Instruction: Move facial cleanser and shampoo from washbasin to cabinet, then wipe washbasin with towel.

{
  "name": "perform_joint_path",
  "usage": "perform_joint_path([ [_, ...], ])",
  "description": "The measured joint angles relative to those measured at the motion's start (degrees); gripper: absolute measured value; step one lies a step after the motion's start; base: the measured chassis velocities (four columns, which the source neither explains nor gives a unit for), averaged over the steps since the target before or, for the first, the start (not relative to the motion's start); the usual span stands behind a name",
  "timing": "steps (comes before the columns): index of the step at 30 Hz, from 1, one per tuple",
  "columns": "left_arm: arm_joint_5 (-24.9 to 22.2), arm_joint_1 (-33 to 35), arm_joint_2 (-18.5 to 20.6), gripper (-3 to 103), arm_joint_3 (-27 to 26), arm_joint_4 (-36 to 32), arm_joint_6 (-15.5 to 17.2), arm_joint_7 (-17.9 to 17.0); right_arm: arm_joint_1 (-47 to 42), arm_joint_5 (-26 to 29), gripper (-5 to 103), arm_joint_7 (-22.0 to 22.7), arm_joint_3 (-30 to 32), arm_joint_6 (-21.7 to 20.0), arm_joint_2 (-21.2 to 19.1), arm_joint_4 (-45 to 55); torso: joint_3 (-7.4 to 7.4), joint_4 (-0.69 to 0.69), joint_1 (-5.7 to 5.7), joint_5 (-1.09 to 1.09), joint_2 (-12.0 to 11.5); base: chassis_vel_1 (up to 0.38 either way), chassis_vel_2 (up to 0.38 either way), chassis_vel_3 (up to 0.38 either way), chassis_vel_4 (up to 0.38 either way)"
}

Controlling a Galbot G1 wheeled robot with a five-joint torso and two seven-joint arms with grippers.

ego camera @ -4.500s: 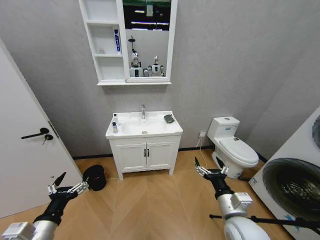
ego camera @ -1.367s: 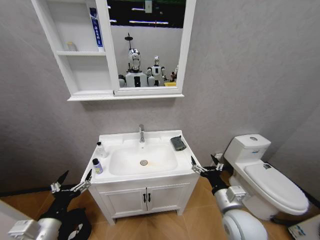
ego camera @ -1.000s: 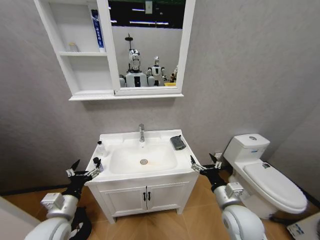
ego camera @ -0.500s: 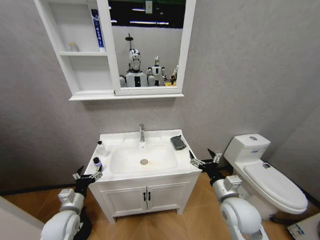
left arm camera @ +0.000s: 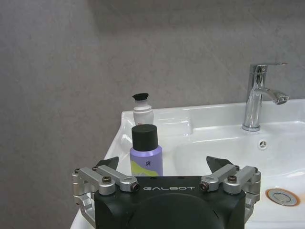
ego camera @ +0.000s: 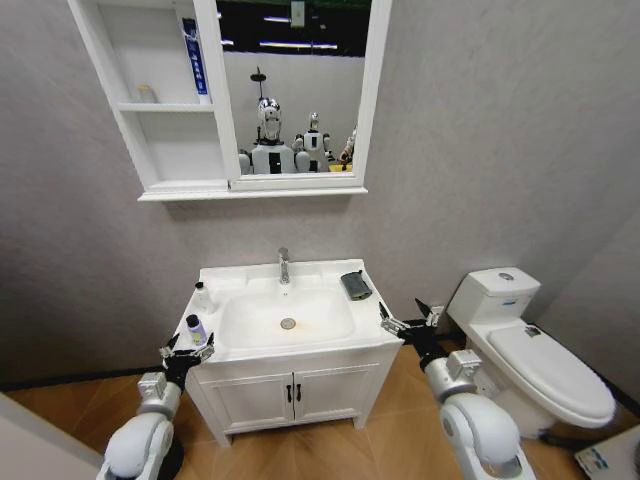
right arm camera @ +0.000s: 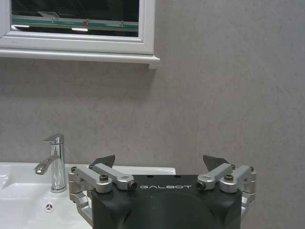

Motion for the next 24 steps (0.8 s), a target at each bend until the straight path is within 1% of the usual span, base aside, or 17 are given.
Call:
perform_joint_path([
  [8,0.18,-2.26,0.34,100,1.28,1.92,0.43,-0.51,0.21,0.57,100,-0.23,0.09,0.43,-0.18,-0.41,0.00,0.00,0.00,0.00,0.00,0.000,0.000,0.000,0.000],
  [17,-0.21,-4.50,0.98,100,3.34,4.23,1.21,-2.96,0.12,1.23,100,-0.21,0.23,0.60,-0.15,-0.77,0.00,0.00,-0.01,0.00,0.00,0.000,0.000,0.000,0.000],
  [24,-0.74,-6.25,1.27,100,4.03,5.38,1.72,-3.57,0.08,1.34,100,0.47,0.17,0.97,-0.11,-1.15,0.00,0.00,-0.01,0.00,0.00,0.000,0.000,0.000,0.000],
])
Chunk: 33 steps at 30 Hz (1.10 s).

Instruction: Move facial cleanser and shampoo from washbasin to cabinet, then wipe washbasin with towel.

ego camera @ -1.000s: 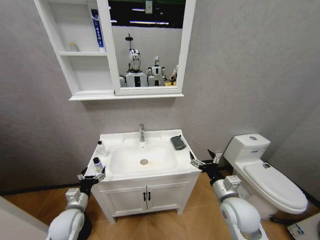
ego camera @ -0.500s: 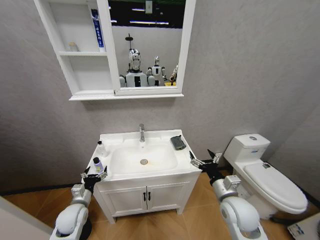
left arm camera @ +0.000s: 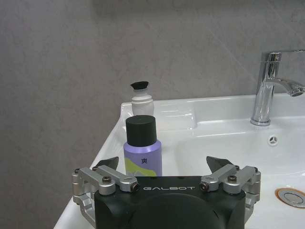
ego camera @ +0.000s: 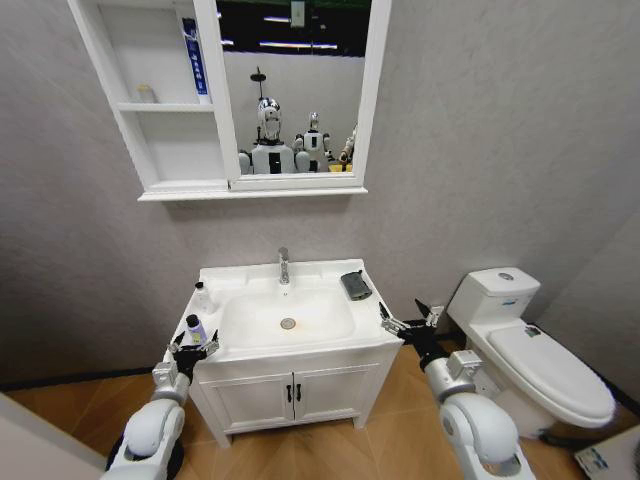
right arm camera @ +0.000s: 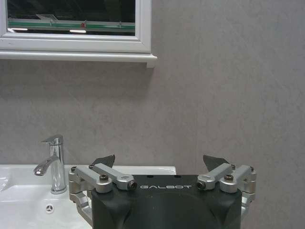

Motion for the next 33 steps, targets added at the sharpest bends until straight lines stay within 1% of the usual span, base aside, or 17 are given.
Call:
perform_joint_path([
  [6,-0.32,-1.53,0.02,101,0.71,1.38,0.46,-0.30,-0.09,0.17,100,0.55,0.07,0.14,-0.04,-0.14,0.00,0.00,0.00,0.00,0.00,0.000,0.000,0.000,0.000],
  [8,-1.00,-1.73,0.00,94,1.00,1.52,0.98,-0.86,-0.11,0.25,100,0.67,0.12,0.29,-0.04,-0.24,0.00,0.00,0.00,0.00,0.00,0.000,0.000,0.000,0.000],
  [9,-1.00,-1.73,0.00,94,1.00,1.52,0.98,-0.86,-0.11,0.25,100,0.67,0.12,0.29,-0.04,-0.24,0.00,0.00,0.00,0.00,0.00,0.000,0.000,0.000,0.000],
  [10,-1.26,-1.77,0.00,89,1.09,1.52,1.19,-1.02,-0.11,0.31,100,0.70,0.16,0.36,-0.03,-0.29,0.00,0.00,0.00,0.00,0.00,0.000,0.000,0.000,0.000],
  [11,-1.26,-1.77,0.00,89,1.09,1.52,1.19,-1.02,-0.11,0.31,100,0.70,0.16,0.36,-0.03,-0.29,0.00,0.00,0.00,0.00,0.00,0.000,0.000,0.000,0.000],
  [12,-1.59,-1.83,0.01,78,1.17,1.53,1.55,-1.11,-0.10,0.51,100,0.73,0.20,0.41,-0.01,-0.33,0.00,0.00,0.00,0.00,0.00,0.000,0.000,0.000,0.000],
  [13,-1.76,-1.84,0.02,78,1.19,1.51,1.70,-1.18,-0.08,0.64,100,0.75,0.20,0.43,0.00,-0.34,0.00,0.00,0.00,0.00,0.00,0.000,0.000,0.000,0.000],
  [14,-1.86,-1.84,0.03,73,1.19,1.47,1.82,-1.23,-0.07,0.71,100,0.75,0.20,0.44,0.00,-0.35,0.00,0.00,0.00,0.00,0.00,0.000,0.000,0.000,0.000],
  [15,-1.86,-1.84,0.03,73,1.19,1.47,1.82,-1.23,-0.07,0.71,100,0.75,0.20,0.44,0.00,-0.35,0.00,0.00,0.00,0.00,0.00,0.000,0.000,0.000,0.000],
  [17,-2.05,-1.77,0.11,62,1.11,1.26,2.00,-1.26,-0.06,0.92,100,0.76,0.21,0.51,-0.05,-0.40,0.00,0.00,0.00,0.00,0.00,0.000,0.000,0.000,0.000],
  [18,-2.05,-1.77,0.11,62,1.11,1.26,2.00,-1.26,-0.06,0.92,100,0.76,0.21,0.51,-0.05,-0.40,0.00,0.00,0.00,0.00,0.00,0.000,0.000,0.000,0.000],
  [20,-2.12,-1.74,0.17,52,0.83,1.26,2.01,-1.26,-0.08,0.98,100,0.75,0.21,0.68,-0.09,-0.47,0.00,0.00,0.00,0.00,0.00,0.000,0.000,0.000,0.000],
  [21,-2.12,-1.74,0.17,52,0.83,1.26,2.01,-1.26,-0.08,0.98,100,0.75,0.21,0.68,-0.09,-0.47,0.00,0.00,0.00,0.00,0.00,0.000,0.000,0.000,0.000],
  [22,-2.26,-1.76,0.18,43,0.68,1.26,2.01,-1.26,-0.08,1.01,100,0.74,0.20,0.74,-0.09,-0.49,0.00,0.00,0.00,0.00,0.00,0.000,0.000,0.000,0.000],
  [29,-2.65,-1.56,0.30,42,0.40,0.56,1.89,-1.10,-0.12,1.07,100,0.65,-0.03,0.76,-0.07,-0.48,0.00,0.00,0.00,0.00,0.00,0.000,0.000,0.000,0.000],
  [33,-2.93,-0.05,0.59,42,-0.23,-2.77,1.92,-1.85,-0.16,1.08,100,0.59,-0.27,0.76,-0.02,-0.48,0.00,-0.01,0.00,-0.02,0.00,0.000,0.000,0.000,0.000],
])
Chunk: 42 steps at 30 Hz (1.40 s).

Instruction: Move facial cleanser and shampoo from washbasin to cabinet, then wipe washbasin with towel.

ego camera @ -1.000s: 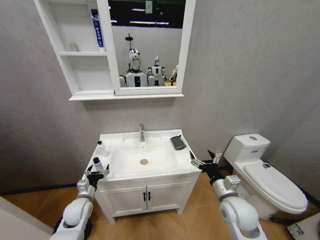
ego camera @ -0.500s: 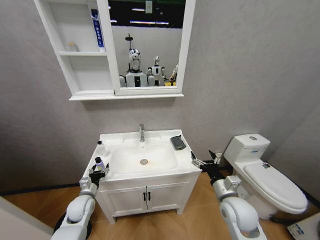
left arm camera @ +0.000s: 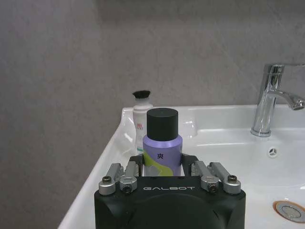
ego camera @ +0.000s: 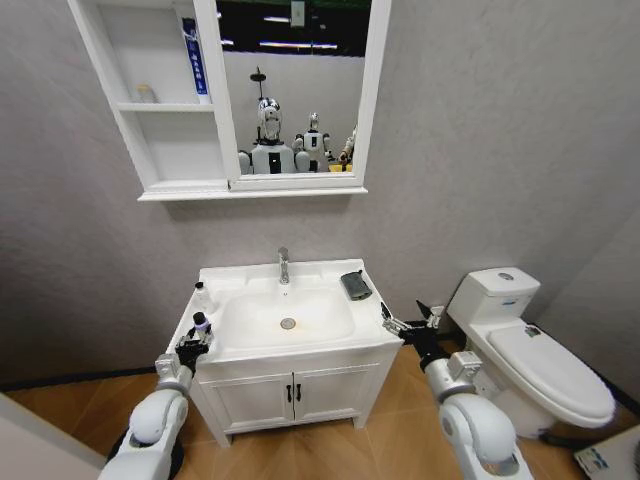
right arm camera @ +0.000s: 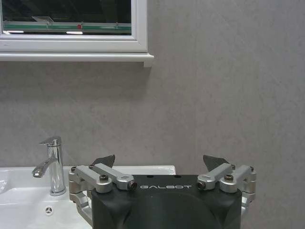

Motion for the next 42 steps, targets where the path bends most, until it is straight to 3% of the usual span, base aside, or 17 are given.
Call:
perform_joint_path([
  [4,-2.15,2.72,1.81,42,-1.56,-6.80,3.05,-2.70,-0.02,-0.01,100,-0.04,-0.04,0.01,-0.05,0.00,0.00,0.01,0.00,0.01,0.00,0.000,0.000,0.000,0.000],
  [6,-8.00,4.50,6.06,42,-3.92,-15.51,10.06,-8.19,-0.01,-0.18,100,-0.05,-0.16,0.07,-0.10,-0.24,0.00,0.02,0.00,0.04,0.01,0.000,0.000,0.000,0.000],
  [8,-9.54,4.67,7.29,42,-4.49,-17.32,11.30,-9.13,-0.02,-0.29,100,-0.05,-0.21,0.13,-0.10,-0.36,0.00,0.03,0.00,0.02,0.01,0.000,0.000,0.000,0.000],
  [11,-22.02,3.38,17.09,42,-8.28,-25.75,19.22,-16.72,-0.44,-1.10,100,-0.15,-0.72,0.77,0.36,-0.96,0.00,0.02,0.00,0.02,0.01,0.000,0.000,0.000,0.000],
  [12,-22.02,3.38,17.09,42,-8.28,-25.75,19.22,-16.72,-0.44,-1.10,100,-0.15,-0.72,0.77,0.36,-0.96,0.00,0.02,0.00,0.02,0.01,0.000,0.000,0.000,0.000],
  [14,-30.74,-0.11,25.01,42,-10.21,-28.34,21.56,-20.72,-0.69,-1.60,100,-0.24,-1.09,1.01,0.74,-1.14,0.00,0.01,0.00,0.01,0.01,0.000,0.000,0.000,0.000],
  [15,-30.74,-0.11,25.01,42,-10.21,-28.34,21.56,-20.72,-0.69,-1.60,100,-0.24,-1.09,1.01,0.74,-1.14,0.00,0.01,0.00,0.01,0.01,0.000,0.000,0.000,0.000],
  [17,-37.44,-4.65,31.26,42,-10.68,-29.05,22.59,-23.38,-0.76,-1.74,100,-0.31,-1.22,1.06,0.88,-1.26,0.00,0.01,0.00,0.00,0.01,0.000,0.000,0.000,0.000],
  [18,-37.44,-4.65,31.26,42,-10.68,-29.05,22.59,-23.38,-0.76,-1.74,100,-0.31,-1.22,1.06,0.88,-1.26,0.00,0.01,0.00,0.00,0.01,0.000,0.000,0.000,0.000],
  [20,-44.39,-12.49,37.44,42,-9.25,-26.97,22.95,-25.67,-0.58,-1.78,100,-0.37,-1.22,1.16,0.88,-1.62,0.00,0.01,0.00,0.01,0.01,0.000,0.000,0.000,0.000],
  [21,-44.39,-12.49,37.44,42,-9.25,-26.97,22.95,-25.67,-0.58,-1.78,100,-0.37,-1.22,1.16,0.88,-1.62,0.00,0.01,0.00,0.01,0.01,0.000,0.000,0.000,0.000],
  [25,-47.99,-26.92,44.09,42,-4.56,-17.62,23.27,-24.90,-0.07,-1.78,100,-0.41,-1.39,1.19,0.74,-2.20,0.00,-0.01,0.01,0.01,0.00,0.000,0.000,0.000,0.000],
  [30,-48.53,-32.67,46.50,42,-2.59,-12.39,23.68,-23.59,1.21,-1.79,100,-0.55,-2.42,1.05,0.42,-3.34,0.00,0.04,0.01,0.01,0.00,0.000,0.000,0.000,0.000],
  [34,-50.22,-42.65,46.55,42,6.32,-8.26,23.79,-22.94,2.18,-1.80,100,-0.58,-2.85,0.38,0.32,-3.73,0.01,0.01,0.01,0.00,0.00,0.000,0.000,0.000,0.000],
  [35,-50.22,-42.65,46.55,42,6.32,-8.26,23.79,-22.94,2.18,-1.80,100,-0.58,-2.85,0.38,0.32,-3.73,0.01,0.01,0.01,0.00,0.00,0.000,0.000,0.000,0.000],
  [37,-52.28,-49.37,45.22,42,12.50,-7.44,24.08,-24.15,2.84,-1.68,100,-0.55,-2.87,-0.21,0.13,-3.73,0.01,0.01,0.01,0.02,0.00,0.000,0.000,0.000,0.000],
  [42,-52.98,-58.30,41.80,42,20.67,-5.47,24.38,-26.08,3.45,-1.25,100,-0.33,-2.48,-0.81,-0.32,-3.53,0.01,0.01,0.01,0.03,0.00,0.000,0.000,0.000,0.000],
])
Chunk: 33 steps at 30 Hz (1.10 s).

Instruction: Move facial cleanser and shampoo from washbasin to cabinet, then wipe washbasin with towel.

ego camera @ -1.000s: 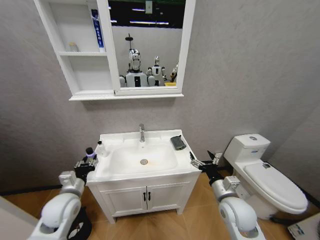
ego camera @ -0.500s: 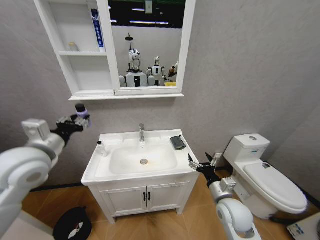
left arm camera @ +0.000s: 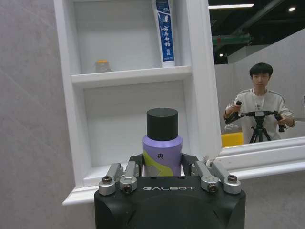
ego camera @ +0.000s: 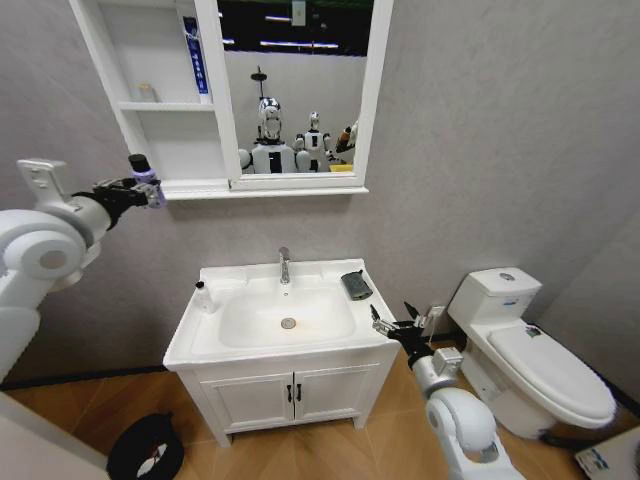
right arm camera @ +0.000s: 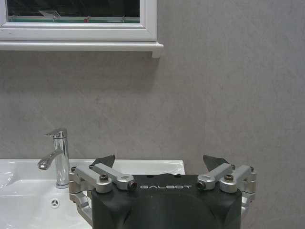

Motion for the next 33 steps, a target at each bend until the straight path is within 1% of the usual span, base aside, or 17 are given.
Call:
perform_joint_path([
  [1,0.17,-2.87,-1.47,42,2.82,1.39,0.01,-0.37,-0.01,0.12,100,0.02,0.27,-0.04,-0.16,0.06,0.00,0.00,0.00,-0.01,0.00,0.000,0.000,0.000,0.000],
  [2,0.17,-2.87,-1.47,42,2.82,1.39,0.01,-0.37,-0.01,0.12,100,0.02,0.27,-0.04,-0.16,0.06,0.00,0.00,0.00,-0.01,0.00,0.000,0.000,0.000,0.000],
  [3,0.27,-6.03,-2.98,42,5.88,3.36,0.07,-0.69,-0.13,0.19,100,0.02,0.47,-0.05,-0.30,0.07,0.00,0.00,0.00,-0.02,0.00,0.000,0.000,0.000,0.000],
  [4,0.27,-6.03,-2.98,42,5.88,3.36,0.07,-0.69,-0.13,0.19,100,0.02,0.47,-0.05,-0.30,0.07,0.00,0.00,0.00,-0.02,0.00,0.000,0.000,0.000,0.000],
  [6,1.91,-12.22,-6.44,42,11.37,9.31,0.09,-0.59,-0.27,0.19,100,0.02,0.64,-0.03,-0.34,-0.16,0.00,-0.02,0.00,0.00,0.00,0.000,0.000,0.000,0.000],
  [8,4.04,-16.33,-8.81,42,14.07,14.62,0.09,0.54,-0.42,0.19,100,0.02,0.74,0.01,-0.21,-0.22,0.01,-0.02,0.00,0.00,0.00,0.000,0.000,0.000,0.000],
  [9,4.04,-16.33,-8.81,42,14.07,14.62,0.09,0.54,-0.42,0.19,100,0.02,0.74,0.01,-0.21,-0.22,0.01,-0.02,0.00,0.00,0.00,0.000,0.000,0.000,0.000],
  [11,7.58,-18.82,-10.59,42,15.53,19.29,0.07,3.02,-0.70,0.22,100,0.02,0.94,0.12,-0.15,-0.23,0.00,-0.02,0.00,0.01,-0.01,0.000,0.000,0.000,0.000],
  [12,7.58,-18.82,-10.59,42,15.53,19.29,0.07,3.02,-0.70,0.22,100,0.02,0.94,0.12,-0.15,-0.23,0.00,-0.02,0.00,0.01,-0.01,0.000,0.000,0.000,0.000],
  [13,10.18,-19.91,-11.83,42,15.96,22.27,0.11,4.95,-0.86,0.21,100,0.02,1.16,0.47,-0.18,-0.53,0.00,-0.01,0.00,-0.02,-0.01,0.000,0.000,0.000,0.000],
  [15,13.35,-21.53,-13.56,42,16.34,25.92,0.91,6.88,-1.11,-0.07,100,-0.02,1.29,1.36,-0.22,-1.26,0.00,0.00,-0.01,-0.02,0.00,0.000,0.000,0.000,0.000],
  [18,14.92,-22.55,-14.53,42,16.51,27.79,1.02,7.93,-1.30,-0.16,100,-0.07,1.29,1.60,-0.21,-1.42,0.00,0.00,-0.01,-0.02,0.00,0.000,0.000,0.000,0.000],
  [20,18.08,-25.65,-17.55,42,16.71,32.50,0.83,9.84,-1.68,-0.23,100,-0.20,1.29,1.86,-0.17,-1.43,0.00,-0.01,-0.01,0.00,0.00,0.000,0.000,0.000,0.000],
  [21,18.08,-25.65,-17.55,42,16.71,32.50,0.83,9.84,-1.68,-0.23,100,-0.20,1.29,1.86,-0.17,-1.43,0.00,-0.01,-0.01,0.00,0.00,0.000,0.000,0.000,0.000],
  [24,22.72,-28.57,-20.58,42,17.19,38.15,0.12,11.59,-1.73,-0.26,100,-0.25,1.30,2.04,-0.17,-1.49,0.00,-0.02,-0.01,0.00,0.00,0.000,0.000,0.000,0.000],
  [28,25.80,-29.61,-21.17,42,17.65,41.43,0.20,12.18,-1.72,-0.13,100,-0.25,1.43,2.21,-0.25,-1.51,0.00,-0.01,-0.01,-0.01,0.00,0.000,0.000,0.000,0.000],
  [33,27.66,-30.26,-21.09,42,17.83,44.05,0.70,12.92,-1.74,-0.09,100,-0.27,1.49,2.55,-0.29,-1.83,0.00,0.01,-0.01,-0.03,0.00,0.000,0.000,0.000,0.000],
])
